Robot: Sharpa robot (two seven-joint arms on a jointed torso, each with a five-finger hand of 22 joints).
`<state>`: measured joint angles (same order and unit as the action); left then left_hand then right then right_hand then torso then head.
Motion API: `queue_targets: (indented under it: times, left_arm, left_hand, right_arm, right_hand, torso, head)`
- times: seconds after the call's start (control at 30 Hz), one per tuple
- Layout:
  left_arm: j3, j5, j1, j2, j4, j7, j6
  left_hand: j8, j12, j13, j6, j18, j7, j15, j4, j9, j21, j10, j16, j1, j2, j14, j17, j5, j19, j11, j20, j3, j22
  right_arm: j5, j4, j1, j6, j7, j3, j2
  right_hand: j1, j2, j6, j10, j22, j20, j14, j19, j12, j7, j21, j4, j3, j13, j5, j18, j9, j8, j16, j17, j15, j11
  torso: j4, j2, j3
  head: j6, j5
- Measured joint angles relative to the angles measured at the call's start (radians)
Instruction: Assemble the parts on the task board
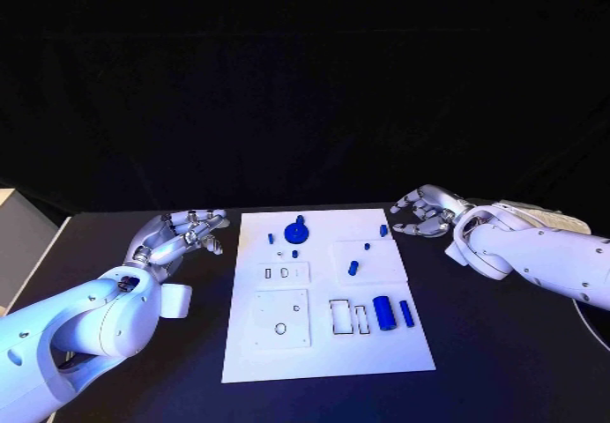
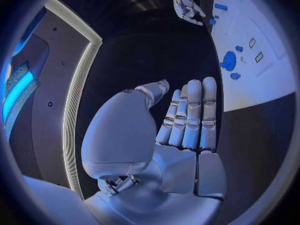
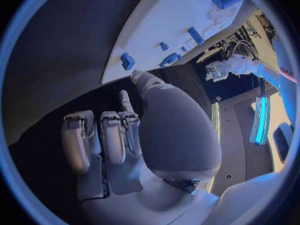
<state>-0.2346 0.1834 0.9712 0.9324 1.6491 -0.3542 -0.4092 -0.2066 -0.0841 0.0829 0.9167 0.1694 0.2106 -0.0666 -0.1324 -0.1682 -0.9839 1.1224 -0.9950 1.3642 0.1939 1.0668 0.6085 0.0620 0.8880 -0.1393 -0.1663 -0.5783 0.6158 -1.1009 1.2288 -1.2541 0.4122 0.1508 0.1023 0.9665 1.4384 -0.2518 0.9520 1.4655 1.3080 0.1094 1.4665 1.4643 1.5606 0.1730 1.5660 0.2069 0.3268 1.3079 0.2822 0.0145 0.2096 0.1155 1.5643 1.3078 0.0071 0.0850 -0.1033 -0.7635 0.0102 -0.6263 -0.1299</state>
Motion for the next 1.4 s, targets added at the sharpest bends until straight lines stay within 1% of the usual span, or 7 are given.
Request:
queue_targets:
  times: [0.17,0.5,0.87,1.1,1.17,1.27,1.4]
  left_arm:
    - [0.000,0.000,0.000,-0.001,-0.001,0.000,0.001]
    - [0.000,0.000,-0.001,0.000,-0.002,0.000,0.001]
    - [0.000,0.000,-0.001,0.001,-0.002,0.000,0.001]
    - [0.000,0.000,-0.001,0.003,-0.001,0.000,0.001]
    - [0.000,0.000,-0.001,0.003,0.000,0.000,0.001]
    - [0.000,0.000,-0.001,0.004,0.001,0.001,0.001]
    - [0.000,0.000,-0.001,0.005,0.001,0.001,0.001]
  left_hand:
    - [0.000,0.000,0.000,0.000,0.000,0.000,0.000,0.000,0.000,0.000,0.000,0.000,0.000,0.000,0.000,0.000,0.000,0.000,0.000,0.000,0.000,0.000]
    - [0.000,0.000,0.001,0.000,0.000,0.000,-0.004,0.000,-0.001,0.000,0.000,0.000,0.000,0.000,-0.004,-0.001,0.000,-0.008,0.000,0.000,0.000,0.001]
    - [0.000,0.000,0.001,0.000,0.000,0.000,-0.004,0.000,-0.001,0.000,-0.004,0.000,-0.003,0.003,-0.004,-0.001,0.000,-0.008,-0.004,0.000,0.000,0.001]
    - [0.000,0.000,0.001,0.000,0.000,0.000,-0.004,0.000,-0.001,0.000,-0.004,0.000,-0.004,0.004,-0.004,-0.001,0.000,-0.008,-0.004,0.000,0.000,0.001]
    - [0.000,0.000,0.001,0.000,0.000,0.000,-0.004,0.000,-0.001,0.000,-0.004,0.000,-0.004,0.004,-0.004,-0.001,0.000,-0.008,-0.004,0.000,0.000,0.002]
    - [0.000,0.000,0.001,0.000,0.000,0.000,-0.004,0.000,-0.001,0.000,-0.004,0.000,-0.004,0.004,-0.004,-0.002,0.000,-0.007,-0.004,0.000,0.000,0.002]
    - [0.000,0.000,0.001,0.000,0.000,0.000,-0.004,0.000,-0.001,0.000,-0.004,0.000,-0.004,0.004,-0.004,-0.002,0.000,-0.007,-0.004,0.000,0.000,0.002]
  right_arm:
    - [0.001,-0.020,0.012,-0.022,-0.002,0.000,-0.014]
    - [0.000,-0.043,0.025,-0.039,-0.004,0.001,-0.040]
    - [0.001,-0.065,0.027,-0.032,-0.008,0.000,-0.064]
    - [0.003,-0.073,0.027,-0.028,-0.011,0.000,-0.081]
    - [0.003,-0.076,0.027,-0.027,-0.012,0.000,-0.085]
    - [0.004,-0.080,0.027,-0.027,-0.013,0.000,-0.089]
    - [0.004,-0.082,0.027,-0.027,-0.014,0.000,-0.093]
  right_hand:
    - [0.000,0.000,0.000,0.000,0.000,0.000,0.000,0.000,0.000,0.000,0.000,0.000,0.000,0.000,0.000,0.000,0.000,0.000,0.000,0.000,0.000,0.000]
    - [0.000,0.000,0.000,0.000,0.000,0.000,0.000,0.000,0.000,0.000,0.000,0.003,-0.003,0.000,0.018,0.000,0.000,0.000,0.000,0.000,0.000,0.000]
    - [-0.006,0.006,0.000,0.000,0.000,0.000,0.000,0.000,0.000,0.000,0.000,0.008,-0.008,0.000,0.028,0.000,0.000,0.000,0.000,0.000,0.000,0.000]
    - [-0.005,0.006,0.000,0.000,0.000,0.000,0.000,0.000,0.004,0.000,0.000,0.008,-0.008,0.000,0.028,0.000,0.000,0.000,0.000,0.000,0.000,0.000]
    - [0.001,0.012,0.004,0.000,0.000,0.000,0.000,0.000,0.004,-0.003,0.000,0.008,-0.008,0.000,0.029,0.000,0.000,0.000,0.000,0.000,0.000,0.000]
    - [0.005,0.016,0.008,0.000,0.000,0.000,0.000,0.000,0.004,0.000,0.000,0.008,-0.002,0.000,0.031,0.000,0.000,0.000,0.000,0.000,0.000,0.000]
    - [0.005,0.016,0.011,0.000,0.000,0.000,0.000,0.000,0.004,-0.003,0.000,0.007,-0.001,0.000,0.031,0.000,0.000,0.004,0.000,0.000,0.000,0.000]
  torso:
    - [0.0006,0.000,0.0006]
    - [-0.0022,0.001,0.0025]
    - [-0.0012,0.001,0.0036]
    - [0.0010,0.001,0.0037]
    - [0.0010,0.001,0.0037]
    - [0.0006,0.001,0.0037]
    - [-0.0005,0.002,0.0038]
  head:
    - [-0.005,0.000]
    - [-0.015,0.001]
    - [-0.020,0.004]
    - [-0.019,0.004]
    - [-0.021,0.005]
    - [-0.023,0.005]
    - [-0.024,0.005]
